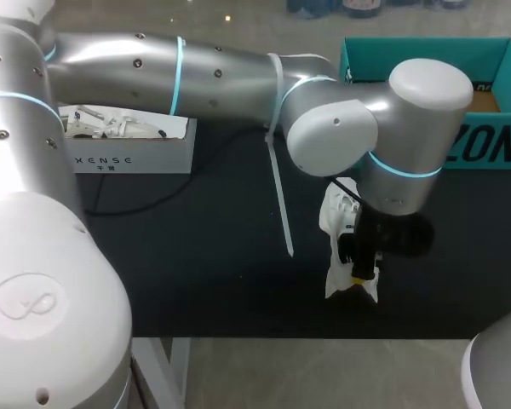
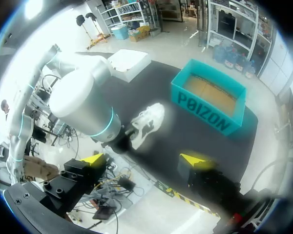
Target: Take the shoe out of the shoebox, open the shoe tongue, remove and reinsert the insole, then place the shoe into the shoebox
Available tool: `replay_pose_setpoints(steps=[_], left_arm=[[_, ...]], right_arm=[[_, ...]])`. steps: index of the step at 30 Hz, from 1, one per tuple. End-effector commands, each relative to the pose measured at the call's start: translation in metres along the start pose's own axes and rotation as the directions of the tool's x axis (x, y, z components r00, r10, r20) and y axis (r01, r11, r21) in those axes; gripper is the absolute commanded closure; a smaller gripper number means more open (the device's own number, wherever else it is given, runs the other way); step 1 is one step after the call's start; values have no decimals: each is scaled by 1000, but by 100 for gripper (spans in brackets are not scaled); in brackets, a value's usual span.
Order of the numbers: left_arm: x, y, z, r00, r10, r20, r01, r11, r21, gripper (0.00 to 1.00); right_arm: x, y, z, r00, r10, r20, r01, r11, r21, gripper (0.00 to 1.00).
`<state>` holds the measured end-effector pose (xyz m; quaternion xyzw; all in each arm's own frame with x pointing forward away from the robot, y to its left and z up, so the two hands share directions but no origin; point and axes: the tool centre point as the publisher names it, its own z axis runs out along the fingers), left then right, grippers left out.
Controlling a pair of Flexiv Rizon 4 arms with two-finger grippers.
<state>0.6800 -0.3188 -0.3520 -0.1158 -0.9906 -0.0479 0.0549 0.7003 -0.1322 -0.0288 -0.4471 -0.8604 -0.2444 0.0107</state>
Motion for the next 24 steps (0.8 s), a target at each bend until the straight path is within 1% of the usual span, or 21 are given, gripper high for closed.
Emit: replay_pose_setpoints(steps=[1, 3, 6, 9, 11, 12, 14, 16, 19, 20, 24], left_arm=[[7, 17, -19, 1000, 8, 19, -8, 1000, -12, 100], [9, 25, -25, 1000, 18, 25, -17, 1000, -22, 100], [14, 38, -35, 998, 51, 40, -49, 997, -56, 100], [19, 54, -46, 994, 90, 64, -84, 993, -81, 100], [23, 65, -53, 993, 96, 72, -87, 989, -121, 100], [25, 71, -56, 991, 110, 81, -101, 988, -115, 100], [28, 83, -64, 987, 128, 94, -115, 984, -137, 100], [31, 93, -69, 981, 158, 109, -142, 980, -138, 100], [34, 107, -75, 977, 187, 106, -168, 971, -168, 100], [36, 111, -76, 972, 214, 101, -195, 966, -172, 100], [40, 126, -80, 970, 219, 105, -199, 965, -171, 100]], right_arm=[[-1, 3, -1, 1000, 1, -2, -1, 1000, 7, 0], [-1, 3, -1, 1000, 1, -2, -1, 1000, 7, 0], [-1, 3, -1, 1000, 1, -2, -1, 1000, 7, 0], [-1, 3, -1, 1000, 1, -2, -1, 1000, 7, 0], [-1, 3, -1, 1000, 1, -2, -1, 1000, 7, 0], [-1, 3, -1, 1000, 1, -2, -1, 1000, 7, 0], [-1, 3, -1, 1000, 1, -2, -1, 1000, 7, 0], [-1, 3, -1, 1000, 1, -2, -1, 1000, 7, 0], [-1, 3, -1, 1000, 1, -2, -1, 1000, 7, 0], [-1, 3, -1, 1000, 1, -2, -1, 1000, 7, 0], [-1, 3, -1, 1000, 1, -2, -1, 1000, 7, 0]])
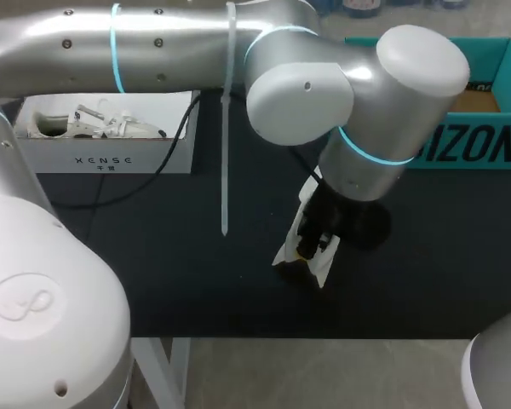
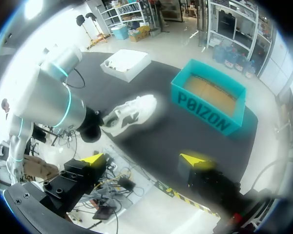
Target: Take the shoe out of the shoebox, open the shoe tongue, remove and reinsert the insole, then place the shoe into the shoebox
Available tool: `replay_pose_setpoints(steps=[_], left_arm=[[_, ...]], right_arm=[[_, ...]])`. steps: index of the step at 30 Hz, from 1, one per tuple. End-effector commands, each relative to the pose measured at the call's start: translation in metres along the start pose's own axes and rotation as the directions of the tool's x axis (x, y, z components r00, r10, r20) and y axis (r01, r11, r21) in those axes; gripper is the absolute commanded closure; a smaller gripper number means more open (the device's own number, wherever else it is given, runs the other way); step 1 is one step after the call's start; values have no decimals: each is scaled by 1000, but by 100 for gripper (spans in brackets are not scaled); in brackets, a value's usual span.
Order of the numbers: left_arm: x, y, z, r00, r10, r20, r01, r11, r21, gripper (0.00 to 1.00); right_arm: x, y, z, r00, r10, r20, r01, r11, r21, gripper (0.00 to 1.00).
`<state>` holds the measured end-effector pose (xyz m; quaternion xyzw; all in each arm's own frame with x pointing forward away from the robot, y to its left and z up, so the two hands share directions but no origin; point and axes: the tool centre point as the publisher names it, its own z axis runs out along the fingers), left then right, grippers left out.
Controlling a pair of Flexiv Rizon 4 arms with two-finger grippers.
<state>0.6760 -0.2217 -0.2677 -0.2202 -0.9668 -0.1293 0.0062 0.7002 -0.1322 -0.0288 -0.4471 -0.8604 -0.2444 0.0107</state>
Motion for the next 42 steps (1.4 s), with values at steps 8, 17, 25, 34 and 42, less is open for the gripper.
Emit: replay_pose_setpoints(steps=[8, 17, 25, 34, 42], left_arm=[[31, 66, 0, 1000, -18, 20, 17, 1000, 2, 100], [50, 91, -5, 999, -42, 10, 42, 999, 2, 100], [50, 91, -5, 999, -42, 10, 42, 999, 2, 100], [50, 91, -5, 999, -42, 10, 42, 999, 2, 100], [50, 91, -5, 999, -42, 10, 42, 999, 2, 100]], right_arm=[[-1, 3, -1, 1000, 1, -2, -1, 1000, 7, 0], [-1, 3, -1, 1000, 1, -2, -1, 1000, 7, 0], [-1, 3, -1, 1000, 1, -2, -1, 1000, 7, 0], [-1, 3, -1, 1000, 1, -2, -1, 1000, 7, 0], [-1, 3, -1, 1000, 1, -2, -1, 1000, 7, 0]])
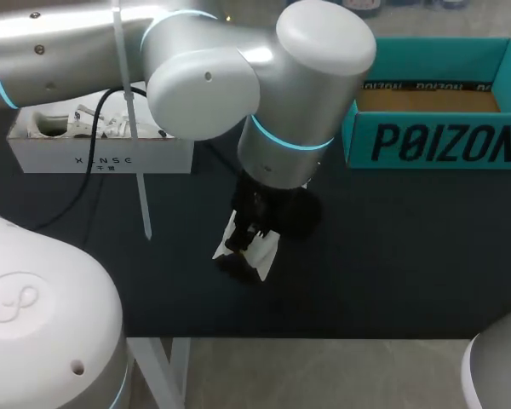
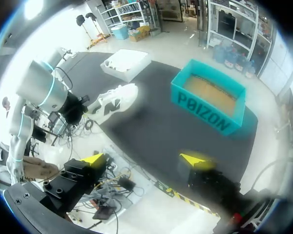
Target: Take the shoe out of the shoebox, open the shoe tongue, remove and reinsert the insole, then place the shoe into the shoebox
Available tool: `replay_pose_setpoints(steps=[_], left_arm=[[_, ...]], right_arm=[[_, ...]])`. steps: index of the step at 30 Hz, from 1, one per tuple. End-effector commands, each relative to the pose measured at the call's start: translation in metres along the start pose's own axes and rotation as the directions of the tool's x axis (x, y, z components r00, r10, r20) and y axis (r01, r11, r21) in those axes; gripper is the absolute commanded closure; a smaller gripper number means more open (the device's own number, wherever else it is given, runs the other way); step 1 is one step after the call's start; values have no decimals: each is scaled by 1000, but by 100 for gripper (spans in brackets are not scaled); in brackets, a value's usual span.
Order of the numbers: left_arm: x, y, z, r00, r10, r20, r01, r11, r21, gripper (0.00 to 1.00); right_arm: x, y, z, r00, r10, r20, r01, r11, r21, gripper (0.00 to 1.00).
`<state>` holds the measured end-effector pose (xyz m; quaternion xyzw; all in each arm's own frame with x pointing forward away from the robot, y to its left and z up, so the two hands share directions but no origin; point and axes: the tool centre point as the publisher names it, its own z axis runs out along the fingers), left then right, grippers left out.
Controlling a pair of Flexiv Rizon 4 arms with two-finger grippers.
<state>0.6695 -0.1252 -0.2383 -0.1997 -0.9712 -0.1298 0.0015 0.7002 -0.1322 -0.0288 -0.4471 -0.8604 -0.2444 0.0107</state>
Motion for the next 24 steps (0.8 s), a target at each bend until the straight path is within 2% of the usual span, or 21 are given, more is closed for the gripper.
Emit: replay_pose_setpoints(steps=[1, 11, 16, 24], left_arm=[[1, 2, 0, 1000, 0, 6, 0, 1000, 3, 100], [1, 2, 0, 1000, 0, 6, 0, 1000, 3, 100], [-13, 48, -7, 997, 8, 80, -5, 999, -34, 100], [-42, 159, -16, 966, 107, 235, -80, 989, -122, 100]], right_arm=[[-1, 3, -1, 1000, 1, -2, -1, 1000, 7, 0], [-1, 3, -1, 1000, 1, -2, -1, 1000, 7, 0], [-1, 3, -1, 1000, 1, -2, -1, 1000, 7, 0], [-1, 3, -1, 1000, 1, -2, -1, 1000, 7, 0]])
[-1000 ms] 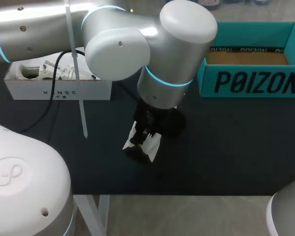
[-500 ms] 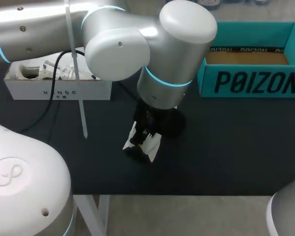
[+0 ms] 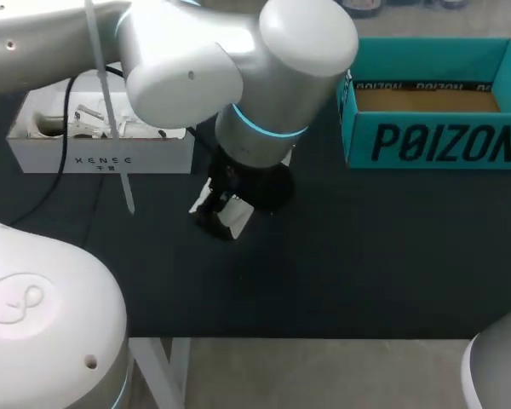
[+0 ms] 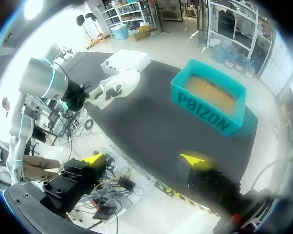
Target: Take the shoe out of the shoebox, open the shoe tongue, remove and reinsert the insole, then place the shoe into the shoebox
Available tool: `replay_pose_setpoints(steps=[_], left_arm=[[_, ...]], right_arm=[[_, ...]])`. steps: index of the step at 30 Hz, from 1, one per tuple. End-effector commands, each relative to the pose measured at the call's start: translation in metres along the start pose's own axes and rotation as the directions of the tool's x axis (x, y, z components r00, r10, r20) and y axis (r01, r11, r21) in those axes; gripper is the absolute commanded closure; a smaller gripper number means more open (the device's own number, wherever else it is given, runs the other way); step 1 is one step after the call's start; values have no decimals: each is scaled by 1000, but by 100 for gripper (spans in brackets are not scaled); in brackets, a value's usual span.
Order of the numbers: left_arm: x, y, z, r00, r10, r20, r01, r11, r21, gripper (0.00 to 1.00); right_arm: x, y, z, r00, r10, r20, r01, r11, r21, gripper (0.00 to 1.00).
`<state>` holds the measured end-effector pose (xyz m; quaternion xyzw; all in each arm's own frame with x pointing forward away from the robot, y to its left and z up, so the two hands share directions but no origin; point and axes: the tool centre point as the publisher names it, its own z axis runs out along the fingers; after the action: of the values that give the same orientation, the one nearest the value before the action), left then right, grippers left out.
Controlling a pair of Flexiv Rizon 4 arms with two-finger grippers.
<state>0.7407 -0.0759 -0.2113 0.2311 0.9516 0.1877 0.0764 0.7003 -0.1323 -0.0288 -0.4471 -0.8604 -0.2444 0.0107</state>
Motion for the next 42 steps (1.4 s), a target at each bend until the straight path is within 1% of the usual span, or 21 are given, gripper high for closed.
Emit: replay_pose_setpoints(steps=[1, 2, 4, 5, 6, 8, 9, 11, 13, 14, 16, 18, 19, 42], left_arm=[[5, 96, 9, 989, 63, 132, -66, 998, 17, 100], [3, 109, 13, 985, 109, 137, -109, 994, -8, 100], [0, 140, 22, 970, 153, 190, -152, 988, -20, 100], [-2, 154, 27, 965, 183, 190, -180, 983, -34, 100], [-4, 168, 32, 960, 200, 194, -193, 980, -57, 100], [-7, 195, 40, 951, 212, 226, -206, 977, -51, 100], [-10, 208, 44, 948, 223, 229, -210, 974, -82, 100], [-14, 231, 48, 934, 240, 265, -225, 971, -86, 100], [-19, 251, 51, 926, 247, 284, -225, 968, -110, 100], [-22, 259, 52, 922, 247, 299, -228, 969, -97, 100], [-28, 274, 54, 922, 245, 300, -221, 969, -112, 100], [-34, 284, 55, 896, 277, 347, -266, 961, -80, 100], [-38, 289, 56, 884, 289, 367, -281, 957, -77, 100], [-38, 289, 56, 884, 289, 367, -281, 957, -77, 100]], right_arm=[[-1, 3, -1, 1000, 1, -2, -1, 1000, 7, 0], [-1, 3, -1, 1000, 1, -2, -1, 1000, 7, 0], [-1, 3, -1, 1000, 1, -2, -1, 1000, 7, 0], [-1, 3, -1, 1000, 1, -2, -1, 1000, 7, 0], [-1, 3, -1, 1000, 1, -2, -1, 1000, 7, 0], [-1, 3, -1, 1000, 1, -2, -1, 1000, 7, 0], [-1, 3, -1, 1000, 1, -2, -1, 1000, 7, 0], [-1, 3, -1, 1000, 1, -2, -1, 1000, 7, 0], [-1, 3, -1, 1000, 1, -2, -1, 1000, 7, 0], [-1, 3, -1, 1000, 1, -2, -1, 1000, 7, 0], [-1, 3, -1, 1000, 1, -2, -1, 1000, 7, 0], [-1, 3, -1, 1000, 1, -2, -1, 1000, 7, 0], [-1, 3, -1, 1000, 1, -2, -1, 1000, 7, 0], [-1, 3, -1, 1000, 1, -2, -1, 1000, 7, 0]])
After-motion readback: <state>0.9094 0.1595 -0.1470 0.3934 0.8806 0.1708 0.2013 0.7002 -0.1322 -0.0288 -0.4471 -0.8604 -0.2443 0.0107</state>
